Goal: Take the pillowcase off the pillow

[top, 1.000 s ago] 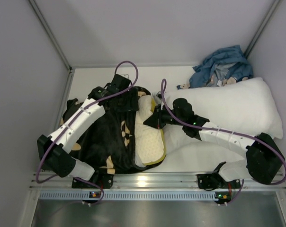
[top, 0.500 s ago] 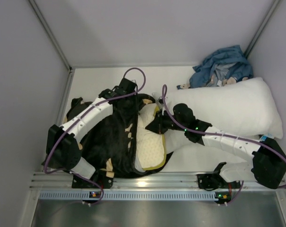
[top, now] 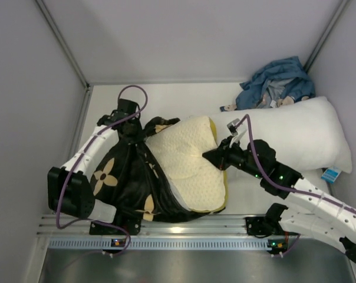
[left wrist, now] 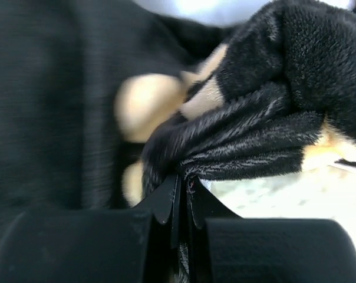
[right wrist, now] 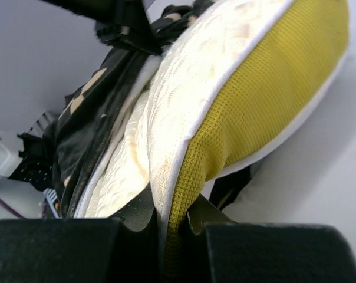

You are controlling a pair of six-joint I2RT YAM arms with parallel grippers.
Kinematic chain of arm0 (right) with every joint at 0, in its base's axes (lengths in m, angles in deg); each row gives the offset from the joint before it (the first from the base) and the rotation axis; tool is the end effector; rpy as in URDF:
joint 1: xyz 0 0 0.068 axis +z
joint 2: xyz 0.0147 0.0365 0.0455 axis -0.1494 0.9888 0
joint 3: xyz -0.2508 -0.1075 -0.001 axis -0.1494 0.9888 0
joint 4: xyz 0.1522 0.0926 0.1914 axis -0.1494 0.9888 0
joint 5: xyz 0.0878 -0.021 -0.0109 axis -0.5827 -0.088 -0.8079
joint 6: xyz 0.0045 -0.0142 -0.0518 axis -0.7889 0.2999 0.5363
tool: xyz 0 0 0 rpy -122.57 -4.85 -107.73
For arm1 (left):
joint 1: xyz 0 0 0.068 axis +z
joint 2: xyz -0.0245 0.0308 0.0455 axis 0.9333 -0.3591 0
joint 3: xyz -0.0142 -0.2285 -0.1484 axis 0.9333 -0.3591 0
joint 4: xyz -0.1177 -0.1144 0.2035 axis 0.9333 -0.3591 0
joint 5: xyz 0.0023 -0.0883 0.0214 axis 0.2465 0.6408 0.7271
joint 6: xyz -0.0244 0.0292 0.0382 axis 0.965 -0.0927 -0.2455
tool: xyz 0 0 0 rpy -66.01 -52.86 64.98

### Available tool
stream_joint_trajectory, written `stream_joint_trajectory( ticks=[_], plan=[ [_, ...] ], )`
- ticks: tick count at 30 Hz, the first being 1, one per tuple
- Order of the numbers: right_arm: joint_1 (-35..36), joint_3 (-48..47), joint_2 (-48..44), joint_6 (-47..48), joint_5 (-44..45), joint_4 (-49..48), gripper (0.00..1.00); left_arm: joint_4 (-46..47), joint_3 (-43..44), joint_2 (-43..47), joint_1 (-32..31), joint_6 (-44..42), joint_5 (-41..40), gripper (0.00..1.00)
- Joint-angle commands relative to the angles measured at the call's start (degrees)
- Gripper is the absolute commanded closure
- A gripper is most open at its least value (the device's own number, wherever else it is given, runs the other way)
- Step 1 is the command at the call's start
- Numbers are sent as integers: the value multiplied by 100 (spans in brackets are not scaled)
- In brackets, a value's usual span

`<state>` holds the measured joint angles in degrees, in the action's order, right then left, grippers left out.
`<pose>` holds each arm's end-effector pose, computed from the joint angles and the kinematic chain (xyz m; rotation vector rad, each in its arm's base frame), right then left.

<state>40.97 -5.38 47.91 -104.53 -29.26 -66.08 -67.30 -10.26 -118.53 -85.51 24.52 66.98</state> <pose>0.1272 0.1539 0.3150 -0.4580 1.8509 0.9950 0.2894 -0.0847 0.2705 -0.3489 2.6057 -0.2475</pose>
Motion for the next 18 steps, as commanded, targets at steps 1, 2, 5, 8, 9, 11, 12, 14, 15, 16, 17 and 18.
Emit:
stream_joint_trajectory(
  ticks=[1, 2, 5, 8, 9, 11, 12, 14, 15, 16, 17, 18],
  plan=[
    [19, -196, -639, 188, 1319, 28, 100, 84, -180, 617, 451, -294, -138, 100],
    [-8, -214, -631, 161, 1313, 28, 100, 127, -163, 774, 486, -303, 447, 100],
    [-17, -389, -141, 48, 1023, 37, 100, 320, -23, 1004, 487, -233, 2044, 82],
    [-17, -547, 281, -172, 987, 19, 100, 365, 83, 1364, 155, 4, 2658, 3],
    [-25, -583, 362, -216, 987, 19, 100, 374, 57, 1522, 14, 74, 2615, 1],
    [-34, -696, 563, -322, 1040, 28, 100, 374, -144, 2057, -390, 355, 2510, 1],
    [-34, -732, 617, -348, 1066, 28, 100, 382, -258, 2242, -505, 600, 2431, 1],
    [-34, -863, 731, -366, 1119, 20, 100, 409, -766, 2839, -847, 934, 2264, 1],
    [-34, -908, 758, -366, 1128, 19, 100, 487, -969, 3033, -962, 1284, 2141, 1],
    [-43, -934, 758, -366, 1180, 19, 100, 558, -1180, 3357, -1068, 1453, 2114, 1],
    [-43, -1004, 793, -366, 1215, 28, 100, 619, -1591, 3491, -1304, 1603, 2079, 1],
    [-43, -1031, 802, -366, 1251, 28, 100, 681, -1787, 3605, -1437, 1865, 2026, 1]
  ],
)
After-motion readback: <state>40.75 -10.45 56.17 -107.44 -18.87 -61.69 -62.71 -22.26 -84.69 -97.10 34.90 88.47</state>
